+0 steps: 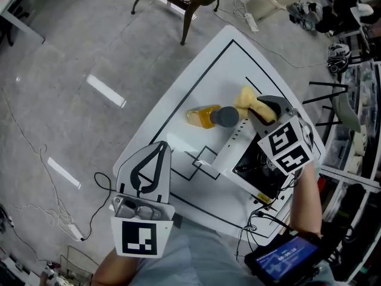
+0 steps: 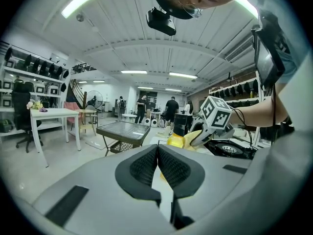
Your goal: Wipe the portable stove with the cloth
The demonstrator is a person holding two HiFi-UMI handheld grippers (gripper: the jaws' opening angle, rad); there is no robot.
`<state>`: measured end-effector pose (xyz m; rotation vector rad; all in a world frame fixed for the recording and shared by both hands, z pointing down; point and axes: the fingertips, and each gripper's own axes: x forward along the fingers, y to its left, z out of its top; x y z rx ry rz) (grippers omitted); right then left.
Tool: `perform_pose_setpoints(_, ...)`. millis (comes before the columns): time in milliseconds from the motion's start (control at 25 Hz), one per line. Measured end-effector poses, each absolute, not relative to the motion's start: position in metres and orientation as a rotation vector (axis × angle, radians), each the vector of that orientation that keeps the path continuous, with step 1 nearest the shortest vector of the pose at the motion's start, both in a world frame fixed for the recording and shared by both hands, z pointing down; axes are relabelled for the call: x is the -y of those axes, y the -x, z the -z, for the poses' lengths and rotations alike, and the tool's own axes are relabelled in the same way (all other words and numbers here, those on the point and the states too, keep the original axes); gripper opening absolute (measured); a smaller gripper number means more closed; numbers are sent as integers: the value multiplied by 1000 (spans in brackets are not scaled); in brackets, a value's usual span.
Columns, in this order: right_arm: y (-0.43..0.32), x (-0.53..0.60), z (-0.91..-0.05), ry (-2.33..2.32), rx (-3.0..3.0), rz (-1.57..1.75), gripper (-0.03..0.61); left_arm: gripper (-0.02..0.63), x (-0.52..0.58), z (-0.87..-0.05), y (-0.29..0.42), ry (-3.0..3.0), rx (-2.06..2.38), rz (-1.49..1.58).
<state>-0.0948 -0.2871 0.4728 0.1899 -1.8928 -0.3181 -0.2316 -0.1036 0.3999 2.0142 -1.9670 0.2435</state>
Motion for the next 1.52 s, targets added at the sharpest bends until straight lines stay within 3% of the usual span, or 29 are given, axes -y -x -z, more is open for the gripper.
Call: perform_pose_setpoints(1520, 104, 132, -470, 23, 1917, 393, 130, 18, -3, -361, 198, -1962, 2136, -196)
